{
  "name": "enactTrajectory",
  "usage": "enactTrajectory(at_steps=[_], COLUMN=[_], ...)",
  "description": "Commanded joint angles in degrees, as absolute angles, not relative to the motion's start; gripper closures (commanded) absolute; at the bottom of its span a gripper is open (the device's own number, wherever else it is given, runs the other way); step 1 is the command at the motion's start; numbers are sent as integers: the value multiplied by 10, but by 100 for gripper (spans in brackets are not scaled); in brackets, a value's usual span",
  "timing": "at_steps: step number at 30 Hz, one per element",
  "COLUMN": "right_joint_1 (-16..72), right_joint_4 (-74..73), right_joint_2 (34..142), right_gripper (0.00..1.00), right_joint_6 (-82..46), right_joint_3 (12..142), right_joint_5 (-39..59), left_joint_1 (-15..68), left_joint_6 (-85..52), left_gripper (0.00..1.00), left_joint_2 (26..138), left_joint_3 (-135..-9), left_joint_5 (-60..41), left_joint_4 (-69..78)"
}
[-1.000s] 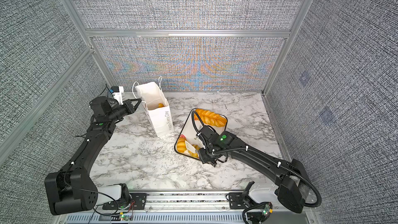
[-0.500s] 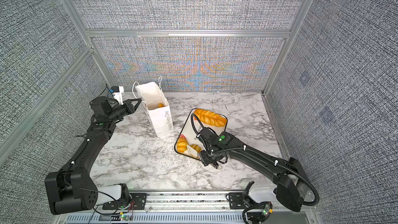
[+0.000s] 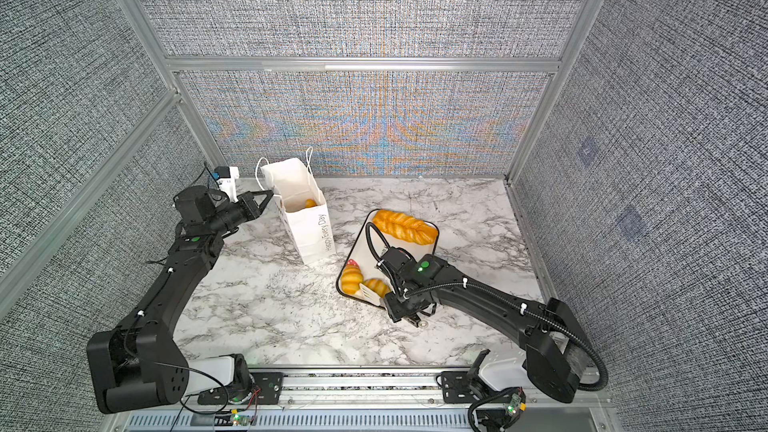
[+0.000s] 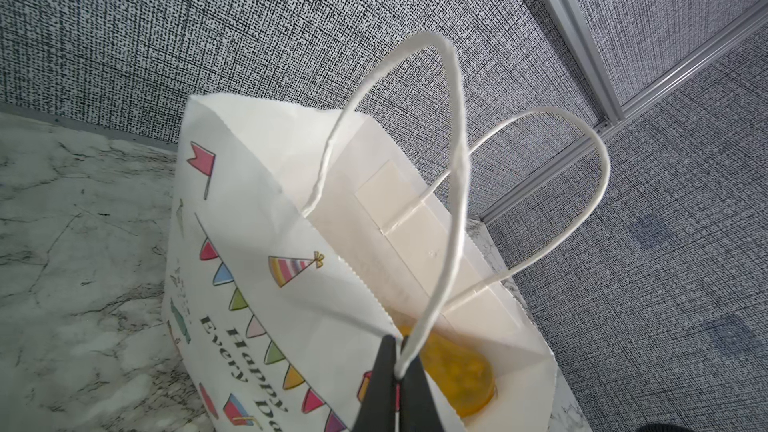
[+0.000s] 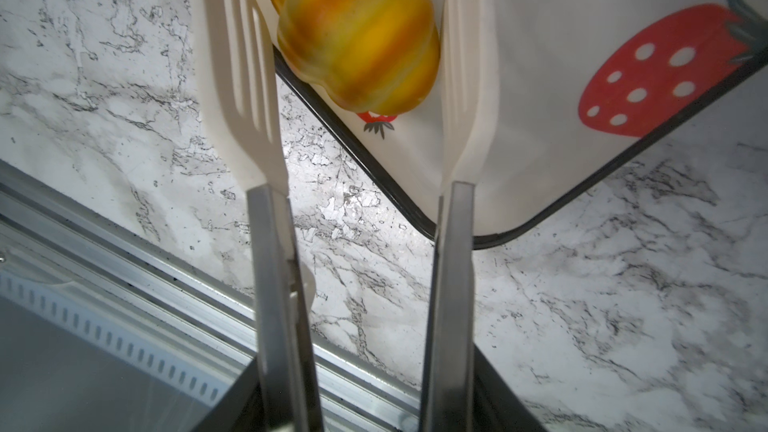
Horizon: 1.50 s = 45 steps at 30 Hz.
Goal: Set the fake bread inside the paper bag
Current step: 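Lower the open tongs onto a small striped bun near the tray edge, then close the tongs on the striped bun and lift it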
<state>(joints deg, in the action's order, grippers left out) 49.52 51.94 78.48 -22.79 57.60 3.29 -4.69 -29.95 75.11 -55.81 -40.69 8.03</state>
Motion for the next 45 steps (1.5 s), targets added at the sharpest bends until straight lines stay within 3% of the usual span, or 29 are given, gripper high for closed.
enactTrajectory(at_steps=[1, 25, 45], right_joint_1=[496, 494, 485], right_joint_4=[513, 502, 509], right_joint_2=[785, 764, 747], right_gripper=[44, 60, 61], right_joint_6=[-226, -236, -242], right_joint_3=[574, 587, 649], right_joint_5=[36, -6, -54], left_joint_1=[-47, -48, -48], left_joint_6=[-298, -296, -294], left_gripper=[100, 100, 99], left_joint_2=[752, 754, 753], left_joint_3=[-558, -557, -559], left_joint_5=[-414, -413, -411], left_joint_4=[93, 91, 89])
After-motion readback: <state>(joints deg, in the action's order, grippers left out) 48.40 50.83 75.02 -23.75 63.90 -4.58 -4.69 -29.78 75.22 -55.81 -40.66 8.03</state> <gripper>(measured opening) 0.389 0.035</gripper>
